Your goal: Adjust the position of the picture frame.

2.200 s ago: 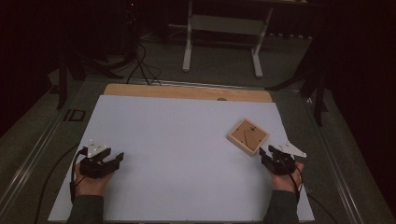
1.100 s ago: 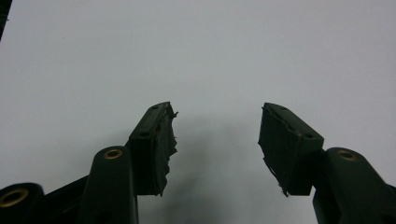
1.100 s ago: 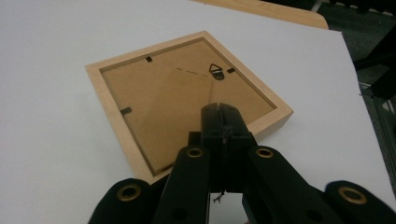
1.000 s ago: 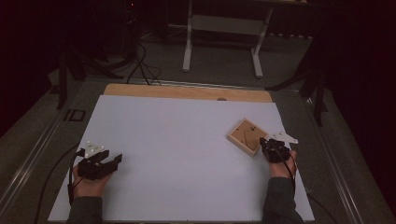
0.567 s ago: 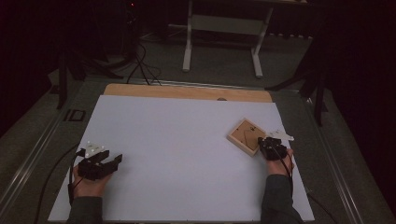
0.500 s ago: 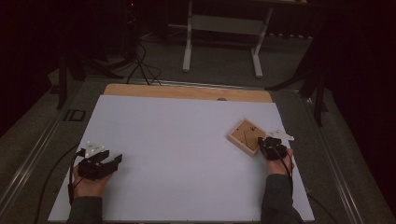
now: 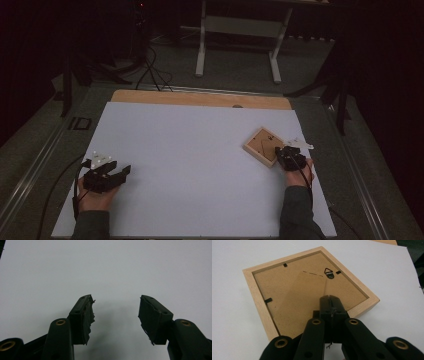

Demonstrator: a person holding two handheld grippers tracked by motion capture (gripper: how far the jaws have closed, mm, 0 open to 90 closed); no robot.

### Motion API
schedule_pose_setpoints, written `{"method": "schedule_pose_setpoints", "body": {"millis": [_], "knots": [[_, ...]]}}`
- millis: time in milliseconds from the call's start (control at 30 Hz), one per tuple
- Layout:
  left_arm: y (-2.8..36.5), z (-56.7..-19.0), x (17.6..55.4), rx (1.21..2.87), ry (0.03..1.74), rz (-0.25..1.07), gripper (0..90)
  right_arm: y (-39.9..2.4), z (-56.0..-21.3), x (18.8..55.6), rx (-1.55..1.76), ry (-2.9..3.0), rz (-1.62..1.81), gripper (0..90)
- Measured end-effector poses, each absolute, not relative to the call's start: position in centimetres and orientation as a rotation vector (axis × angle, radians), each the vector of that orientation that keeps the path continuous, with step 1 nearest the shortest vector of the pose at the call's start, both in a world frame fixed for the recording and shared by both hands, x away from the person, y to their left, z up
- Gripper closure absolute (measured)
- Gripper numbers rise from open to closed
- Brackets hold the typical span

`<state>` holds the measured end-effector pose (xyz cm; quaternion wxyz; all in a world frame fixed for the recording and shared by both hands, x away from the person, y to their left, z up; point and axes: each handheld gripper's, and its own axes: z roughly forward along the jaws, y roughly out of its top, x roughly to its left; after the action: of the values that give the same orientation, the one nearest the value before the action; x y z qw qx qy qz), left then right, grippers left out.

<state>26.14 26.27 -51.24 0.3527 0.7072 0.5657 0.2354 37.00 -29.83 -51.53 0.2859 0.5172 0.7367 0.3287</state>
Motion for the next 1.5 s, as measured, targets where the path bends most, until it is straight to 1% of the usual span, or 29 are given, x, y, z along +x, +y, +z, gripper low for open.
{"method": "schedule_pose_setpoints", "body": {"millis": [600,1500], "knots": [[26.3,-51.2,26.2,1.821,1.463,0.619,44.5,-29.3,-51.4,36.4,1.354,2.016,0.858,90.0],[26.3,-51.1,26.2,1.817,1.464,0.624,44.4,-26.3,-51.2,34.6,1.212,2.151,0.878,90.0]]}}
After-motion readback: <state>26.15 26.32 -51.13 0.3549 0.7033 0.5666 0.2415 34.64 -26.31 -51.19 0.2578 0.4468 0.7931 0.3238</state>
